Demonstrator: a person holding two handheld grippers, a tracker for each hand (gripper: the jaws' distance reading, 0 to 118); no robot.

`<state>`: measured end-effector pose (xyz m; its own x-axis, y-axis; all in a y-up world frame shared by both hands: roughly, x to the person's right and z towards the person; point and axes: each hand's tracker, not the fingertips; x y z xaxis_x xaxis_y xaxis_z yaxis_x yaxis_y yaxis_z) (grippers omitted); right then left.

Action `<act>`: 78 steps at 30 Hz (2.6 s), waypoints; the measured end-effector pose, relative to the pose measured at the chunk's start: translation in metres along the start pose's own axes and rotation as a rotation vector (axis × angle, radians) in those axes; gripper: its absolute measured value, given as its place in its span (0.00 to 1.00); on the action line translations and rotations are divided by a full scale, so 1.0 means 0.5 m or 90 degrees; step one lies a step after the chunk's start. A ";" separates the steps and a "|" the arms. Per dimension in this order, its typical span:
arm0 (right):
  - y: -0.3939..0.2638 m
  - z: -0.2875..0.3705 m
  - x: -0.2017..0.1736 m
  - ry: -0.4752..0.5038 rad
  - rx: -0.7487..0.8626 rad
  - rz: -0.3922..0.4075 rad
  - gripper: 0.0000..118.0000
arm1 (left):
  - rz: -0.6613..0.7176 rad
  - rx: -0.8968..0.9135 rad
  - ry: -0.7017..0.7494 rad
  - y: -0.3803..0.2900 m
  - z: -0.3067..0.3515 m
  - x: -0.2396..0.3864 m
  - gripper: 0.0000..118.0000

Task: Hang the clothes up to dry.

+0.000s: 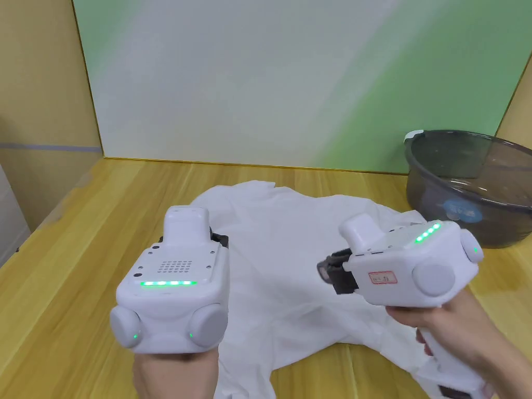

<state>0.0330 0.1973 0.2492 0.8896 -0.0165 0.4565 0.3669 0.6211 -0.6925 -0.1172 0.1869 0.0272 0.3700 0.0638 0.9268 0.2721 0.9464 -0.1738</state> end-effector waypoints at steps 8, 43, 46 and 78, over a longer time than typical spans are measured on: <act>0.001 -0.083 0.022 0.018 -0.112 0.033 0.48 | -0.012 -0.004 -0.007 -0.018 -0.003 0.015 0.02; -0.250 0.035 -0.043 0.005 -0.190 0.049 0.06 | -0.025 -0.011 -0.121 -0.026 0.029 0.091 0.02; -0.291 0.073 0.002 -0.050 -0.209 0.006 0.06 | -0.045 -0.002 -0.153 -0.022 0.034 0.128 0.02; -0.047 -0.105 0.444 -0.346 -0.179 -0.161 0.06 | -0.028 -0.028 -0.083 -0.035 -0.058 0.083 0.02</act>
<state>0.2359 0.1378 0.3375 0.5299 0.3081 0.7901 0.6687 0.4212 -0.6127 -0.0808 0.1636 0.0591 0.2392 0.0655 0.9688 0.3254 0.9346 -0.1435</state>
